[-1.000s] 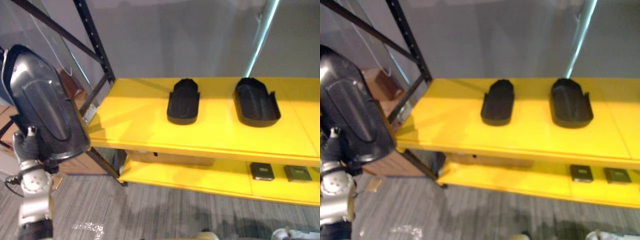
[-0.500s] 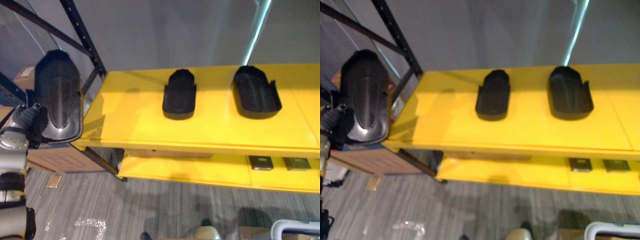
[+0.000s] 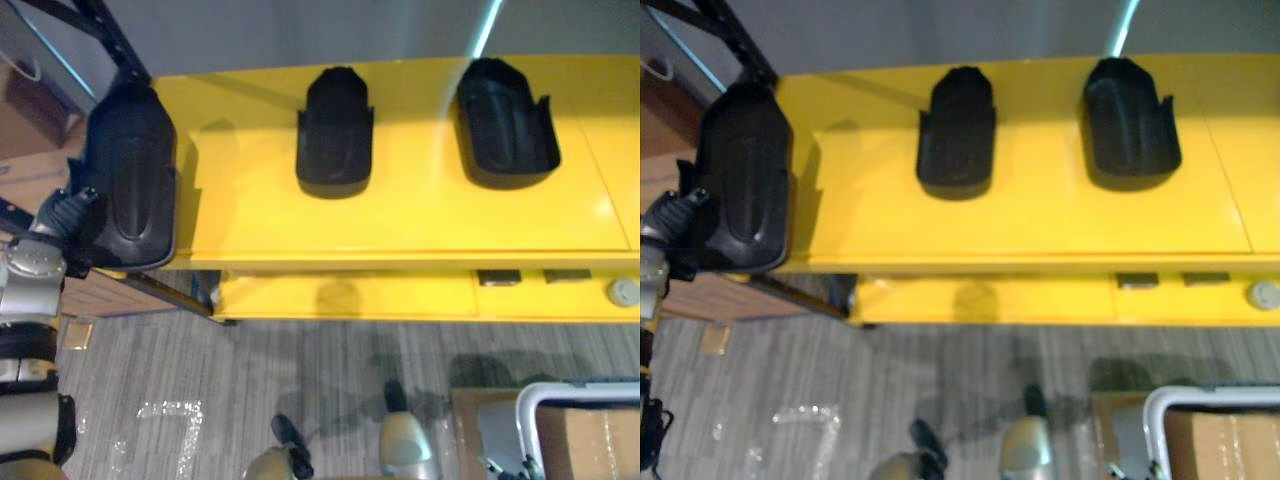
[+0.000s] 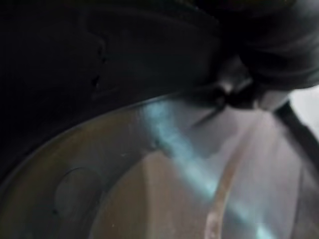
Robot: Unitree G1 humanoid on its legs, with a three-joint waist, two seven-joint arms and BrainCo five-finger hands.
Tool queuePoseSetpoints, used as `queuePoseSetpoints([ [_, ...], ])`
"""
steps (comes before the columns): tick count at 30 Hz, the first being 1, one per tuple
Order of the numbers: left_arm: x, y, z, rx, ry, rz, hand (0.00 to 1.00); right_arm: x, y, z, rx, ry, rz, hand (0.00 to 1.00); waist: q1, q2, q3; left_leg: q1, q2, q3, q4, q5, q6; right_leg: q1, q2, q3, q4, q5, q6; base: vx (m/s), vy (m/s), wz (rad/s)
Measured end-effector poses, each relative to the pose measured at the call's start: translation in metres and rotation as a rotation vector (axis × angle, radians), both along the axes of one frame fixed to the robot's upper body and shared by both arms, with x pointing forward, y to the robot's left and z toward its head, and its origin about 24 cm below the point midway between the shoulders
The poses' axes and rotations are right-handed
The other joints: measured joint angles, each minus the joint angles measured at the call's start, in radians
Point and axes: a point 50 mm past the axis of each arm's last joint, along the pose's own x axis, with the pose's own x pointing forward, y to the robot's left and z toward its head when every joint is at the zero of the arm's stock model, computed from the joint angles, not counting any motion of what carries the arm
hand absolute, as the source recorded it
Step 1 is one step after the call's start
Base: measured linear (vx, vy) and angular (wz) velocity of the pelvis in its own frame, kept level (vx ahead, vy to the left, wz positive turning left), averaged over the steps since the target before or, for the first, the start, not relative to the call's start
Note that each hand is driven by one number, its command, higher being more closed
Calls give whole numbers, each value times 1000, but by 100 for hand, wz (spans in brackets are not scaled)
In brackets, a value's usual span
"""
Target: Walk over and take plastic housings, then place them on the shelf
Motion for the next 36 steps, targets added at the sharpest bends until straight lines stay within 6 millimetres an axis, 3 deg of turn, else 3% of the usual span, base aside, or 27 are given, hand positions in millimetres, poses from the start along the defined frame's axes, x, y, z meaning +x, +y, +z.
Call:
queuePoseSetpoints([
  [4,5,-5,7,-52,-55,-6,100,10,4,2,7,-29,34,0,-13,-1,48,-34,13,4,62,-34,4,-17,0,12,3,3,3,-21,11,-5],
  [7,11,-9,24,-68,-128,-6,100,16,6,3,15,-49,49,0,-11,-9,86,-55,21,3,92,-48,6,-33,1,17,15,3,2,-8,3,-1],
  [14,16,-13,44,-90,-225,15,100,27,12,5,30,-76,99,0,-15,-22,114,-88,27,13,122,-60,9,-69,1,37,29,3,3,-3,5,-3],
  [15,16,-13,44,-94,-224,22,0,28,13,5,30,-78,103,0,-16,-23,115,-88,28,16,126,-65,9,-69,2,39,29,3,3,0,8,-7],
  [30,15,-7,47,-96,-245,150,0,31,20,4,43,-78,139,0,-29,-23,115,-87,40,24,156,-83,8,-65,6,47,35,3,3,-2,0,-2],
  [36,14,-6,66,-35,-359,261,0,30,20,3,44,-74,138,0,-32,-23,115,-77,40,17,158,-83,8,-47,6,39,32,3,3,0,0,0],
])
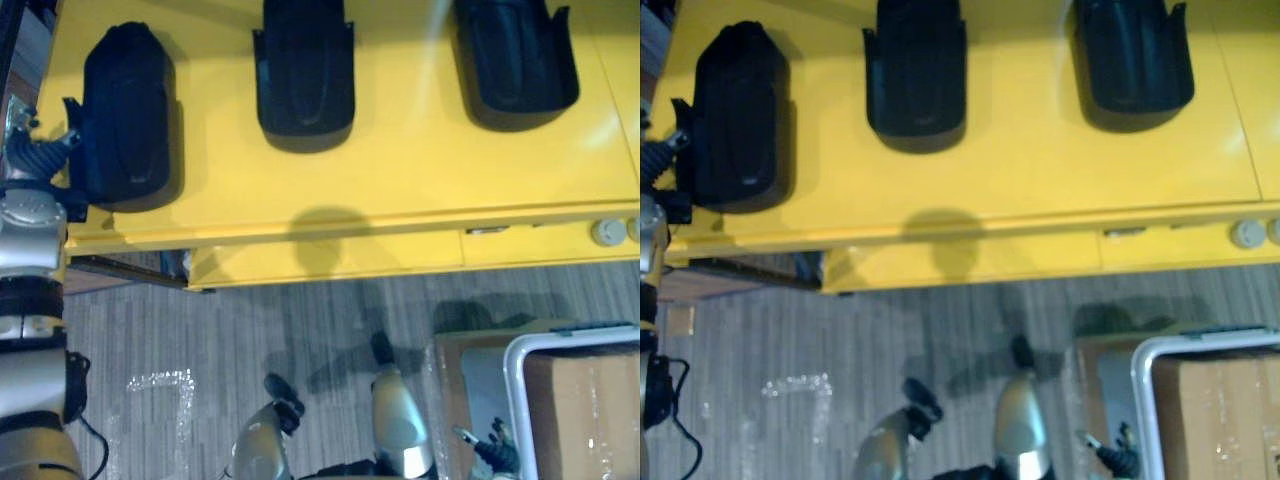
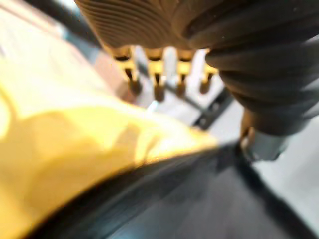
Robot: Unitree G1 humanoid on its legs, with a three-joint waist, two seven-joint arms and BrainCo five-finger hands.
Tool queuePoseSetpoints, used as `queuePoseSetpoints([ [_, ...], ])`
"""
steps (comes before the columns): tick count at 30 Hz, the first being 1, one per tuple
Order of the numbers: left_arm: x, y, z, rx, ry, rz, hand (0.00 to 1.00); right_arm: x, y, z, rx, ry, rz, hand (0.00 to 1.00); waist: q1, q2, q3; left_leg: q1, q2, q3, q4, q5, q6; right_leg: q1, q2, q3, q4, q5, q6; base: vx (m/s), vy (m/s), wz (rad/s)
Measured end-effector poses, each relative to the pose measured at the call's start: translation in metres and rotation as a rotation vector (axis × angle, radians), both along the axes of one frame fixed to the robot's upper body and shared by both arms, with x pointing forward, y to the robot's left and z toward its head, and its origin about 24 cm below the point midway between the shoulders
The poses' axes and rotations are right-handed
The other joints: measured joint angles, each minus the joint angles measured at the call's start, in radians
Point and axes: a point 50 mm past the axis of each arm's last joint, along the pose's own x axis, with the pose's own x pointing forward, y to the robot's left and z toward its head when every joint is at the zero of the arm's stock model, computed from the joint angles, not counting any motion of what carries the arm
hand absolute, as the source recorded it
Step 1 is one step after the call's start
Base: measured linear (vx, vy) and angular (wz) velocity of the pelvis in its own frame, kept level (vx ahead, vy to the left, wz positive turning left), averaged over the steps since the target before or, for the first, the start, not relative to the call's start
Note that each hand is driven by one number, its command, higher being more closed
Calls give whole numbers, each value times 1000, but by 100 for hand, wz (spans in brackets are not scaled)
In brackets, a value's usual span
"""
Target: Walk over and take plastic housings, then place them on the shelf
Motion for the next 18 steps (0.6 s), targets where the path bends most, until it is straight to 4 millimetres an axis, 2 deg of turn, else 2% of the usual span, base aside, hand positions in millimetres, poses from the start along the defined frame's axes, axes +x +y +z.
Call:
queuePoseSetpoints([
  [2,-2,1,5,36,-39,50,0,-3,0,-1,1,9,-3,0,-2,0,0,25,-1,0,-7,0,0,24,0,-2,-8,0,0,9,1,-2],
  [5,-7,0,25,87,-170,121,0,-5,1,-2,1,10,-7,0,-1,1,-2,48,-4,-1,-20,0,0,51,0,-7,-22,0,0,4,0,-1],
  [7,-12,-7,44,152,-313,151,0,-12,2,-5,-8,29,-26,0,1,9,-21,64,-10,-3,-39,3,-5,69,-1,-12,-37,1,1,36,3,4],
  [10,-16,-18,59,225,-427,137,0,-17,3,-7,-7,46,-40,0,-1,13,-55,94,-14,-8,-62,7,-10,105,-2,-26,-56,1,1,74,3,7],
  [12,-18,-31,72,268,-521,86,0,-21,4,-9,-12,66,-57,0,-1,20,-119,118,-16,-12,-87,10,-15,137,0,-37,-81,1,1,112,-1,9],
  [15,-17,-57,85,339,-599,-25,0,-24,3,-9,-31,78,-81,0,3,29,-178,173,-22,-17,-122,13,-19,197,0,-60,-104,1,1,98,4,7],
  [16,-19,-68,90,362,-639,-75,0,-23,2,-8,-41,76,-89,0,14,37,-212,184,-25,-16,-137,15,-23,201,0,-61,-106,0,0,66,6,4],
  [18,-25,-85,100,392,-718,-153,0,-24,1,-8,-55,77,-105,0,27,43,-239,207,-31,-17,-155,18,-27,225,-2,-66,-115,0,0,59,8,3],
])
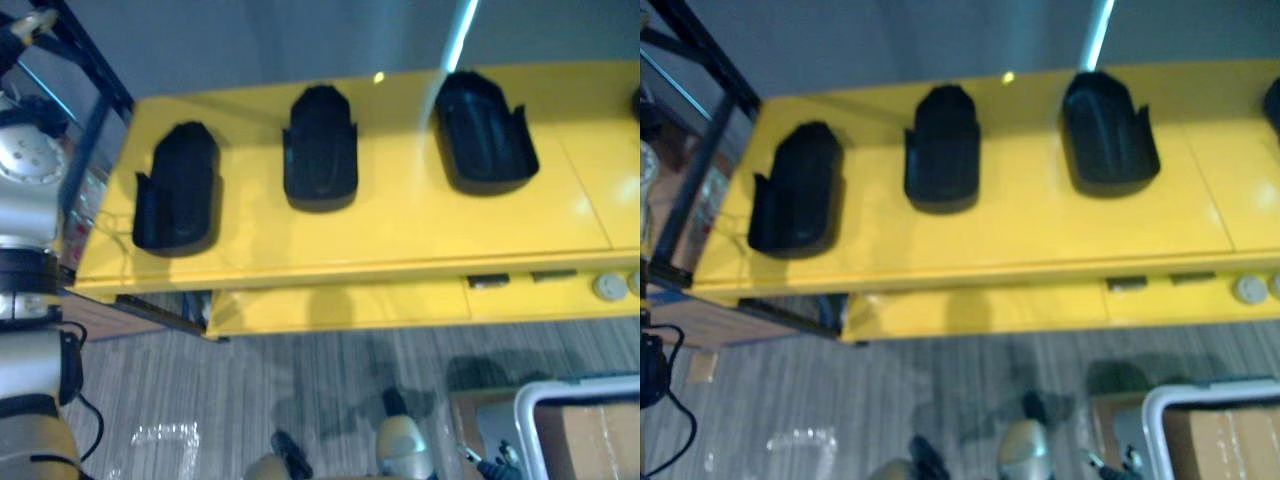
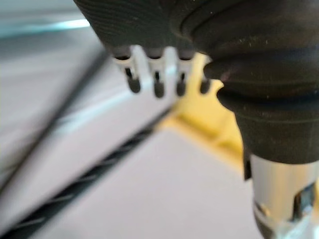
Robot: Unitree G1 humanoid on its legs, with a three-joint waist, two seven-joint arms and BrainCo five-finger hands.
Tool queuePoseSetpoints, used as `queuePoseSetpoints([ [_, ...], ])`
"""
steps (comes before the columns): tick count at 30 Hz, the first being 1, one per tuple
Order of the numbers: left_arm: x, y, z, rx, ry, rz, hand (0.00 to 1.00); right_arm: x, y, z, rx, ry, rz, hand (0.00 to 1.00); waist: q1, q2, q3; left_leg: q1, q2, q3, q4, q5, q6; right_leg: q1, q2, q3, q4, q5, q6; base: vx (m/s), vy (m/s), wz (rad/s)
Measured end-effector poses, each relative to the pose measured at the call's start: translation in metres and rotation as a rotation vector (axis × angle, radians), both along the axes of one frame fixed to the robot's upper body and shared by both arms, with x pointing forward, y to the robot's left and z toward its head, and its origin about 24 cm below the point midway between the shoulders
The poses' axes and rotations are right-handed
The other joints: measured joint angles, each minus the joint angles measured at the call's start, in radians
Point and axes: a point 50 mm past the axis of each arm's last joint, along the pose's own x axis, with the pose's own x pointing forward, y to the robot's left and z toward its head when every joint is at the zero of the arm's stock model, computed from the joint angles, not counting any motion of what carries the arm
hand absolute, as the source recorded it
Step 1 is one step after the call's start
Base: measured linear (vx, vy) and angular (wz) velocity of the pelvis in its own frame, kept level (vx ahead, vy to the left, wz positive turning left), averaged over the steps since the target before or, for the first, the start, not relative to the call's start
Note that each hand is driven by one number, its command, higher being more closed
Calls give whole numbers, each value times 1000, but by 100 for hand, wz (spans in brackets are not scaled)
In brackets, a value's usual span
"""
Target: Walk over and take plastic housings, then place them on the shelf
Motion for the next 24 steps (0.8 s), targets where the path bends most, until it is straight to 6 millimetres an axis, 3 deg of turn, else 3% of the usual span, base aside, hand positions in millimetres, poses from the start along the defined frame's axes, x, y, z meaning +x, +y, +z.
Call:
queuePoseSetpoints([
  [2,-10,-16,5,49,-72,-85,0,-2,-1,0,-3,0,-38,0,8,3,-36,15,-9,-6,-26,8,-7,23,-4,-24,-11,-3,-5,6,-2,12],
  [5,-30,-22,0,69,-166,-160,0,1,-2,0,-14,-1,-51,0,27,3,-82,34,-21,-5,-71,28,-9,31,-8,-29,-28,-3,-5,-2,-10,5],
  [8,-62,-19,-17,29,-308,-214,0,-5,-2,-3,-14,30,-59,0,43,3,-117,54,-36,-30,-143,71,-11,47,-8,-65,-41,-6,-7,-28,-46,28],
  [9,-76,-17,-25,-4,-375,-228,0,-9,-1,-5,-13,49,-63,0,61,1,-120,68,-40,-40,-174,91,-11,58,-5,-77,-44,-7,-8,-14,-36,34],
  [14,-125,-19,-74,-70,-498,-277,0,-21,5,-11,-7,115,-55,0,125,-36,-163,58,-46,-107,-181,104,-11,88,-10,-138,-44,-22,-19,-32,-32,36],
  [18,-151,-35,-120,-94,-333,-361,0,-17,14,-13,9,109,-65,0,164,-58,-189,46,-57,-164,-183,116,-2,105,-20,-202,-19,-51,-29,-31,-21,41],
  [20,-155,-36,-136,-120,-229,-367,0,-10,16,-12,7,98,-50,0,173,-55,-188,34,-61,-181,-184,125,2,100,-23,-214,-12,-54,-35,-58,-11,28],
  [24,-146,-37,-171,-171,46,-353,0,-5,16,-14,13,101,-47,0,195,-46,-188,24,-60,-192,-185,135,3,96,-22,-217,-10,-53,-33,-67,-7,7],
])
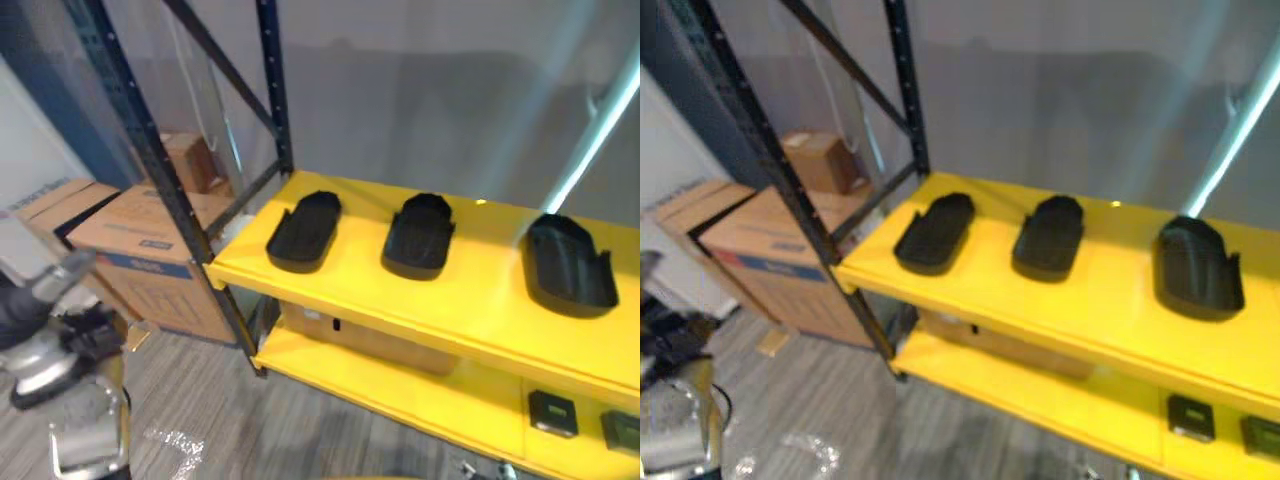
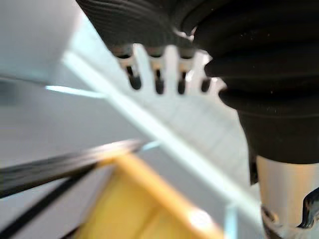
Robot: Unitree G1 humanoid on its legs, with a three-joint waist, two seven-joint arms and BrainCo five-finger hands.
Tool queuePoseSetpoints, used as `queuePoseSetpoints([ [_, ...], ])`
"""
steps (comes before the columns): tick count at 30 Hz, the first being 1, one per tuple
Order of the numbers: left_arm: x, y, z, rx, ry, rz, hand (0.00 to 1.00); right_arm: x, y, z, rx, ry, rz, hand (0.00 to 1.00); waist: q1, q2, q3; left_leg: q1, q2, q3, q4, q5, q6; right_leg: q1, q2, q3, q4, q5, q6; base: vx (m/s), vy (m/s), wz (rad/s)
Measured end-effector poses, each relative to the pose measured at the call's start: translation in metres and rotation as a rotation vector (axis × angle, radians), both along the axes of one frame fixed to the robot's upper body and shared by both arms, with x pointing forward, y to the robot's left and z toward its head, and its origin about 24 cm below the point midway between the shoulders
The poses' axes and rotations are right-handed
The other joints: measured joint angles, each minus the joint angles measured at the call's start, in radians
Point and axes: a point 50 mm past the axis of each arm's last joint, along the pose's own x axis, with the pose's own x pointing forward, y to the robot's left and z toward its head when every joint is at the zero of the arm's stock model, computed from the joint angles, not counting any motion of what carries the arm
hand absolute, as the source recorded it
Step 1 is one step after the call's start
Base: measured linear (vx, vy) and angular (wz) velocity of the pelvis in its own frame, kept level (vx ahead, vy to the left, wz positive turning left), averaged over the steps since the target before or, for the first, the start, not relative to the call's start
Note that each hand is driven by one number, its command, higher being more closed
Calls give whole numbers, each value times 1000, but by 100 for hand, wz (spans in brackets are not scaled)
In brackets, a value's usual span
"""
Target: Walk over and take plastic housings, then place them on the shelf
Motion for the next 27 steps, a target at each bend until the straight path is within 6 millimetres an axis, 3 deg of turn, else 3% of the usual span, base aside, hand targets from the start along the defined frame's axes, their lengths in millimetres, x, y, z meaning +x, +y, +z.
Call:
queuePoseSetpoints([
  [1,6,0,-13,29,105,29,100,0,-1,0,-1,4,-1,0,0,3,1,0,0,0,0,3,1,0,0,0,-1,1,1,-55,-8,0],
  [4,23,-2,-50,157,364,119,100,2,-2,0,0,-3,-6,0,-1,12,4,3,1,-6,0,4,2,6,0,-13,-12,2,4,-53,-6,2],
  [10,39,11,-86,294,696,173,100,-1,-11,2,-11,-3,-22,0,-4,-6,12,2,4,2,0,-3,6,8,3,-13,-25,3,6,15,2,-1],
  [15,51,26,-106,182,859,132,100,-9,-13,-1,8,18,-44,0,-7,-16,18,7,3,27,0,-10,-5,10,4,6,-42,15,21,71,8,-9],
  [19,63,33,-110,-41,871,44,100,-10,-15,-1,6,16,-60,0,-16,-11,36,19,2,49,1,-14,-7,14,3,19,-50,19,27,76,4,-12],
  [23,68,34,-108,-160,850,-49,100,-11,-16,0,1,18,-65,0,-33,-2,44,28,3,66,2,-14,-7,14,3,35,-55,19,25,32,-12,-15],
  [27,79,33,-101,-287,772,-242,100,-13,-20,0,-7,34,-59,0,-35,5,55,40,5,90,1,-14,-7,11,4,57,-54,19,24,-15,-8,-14],
])
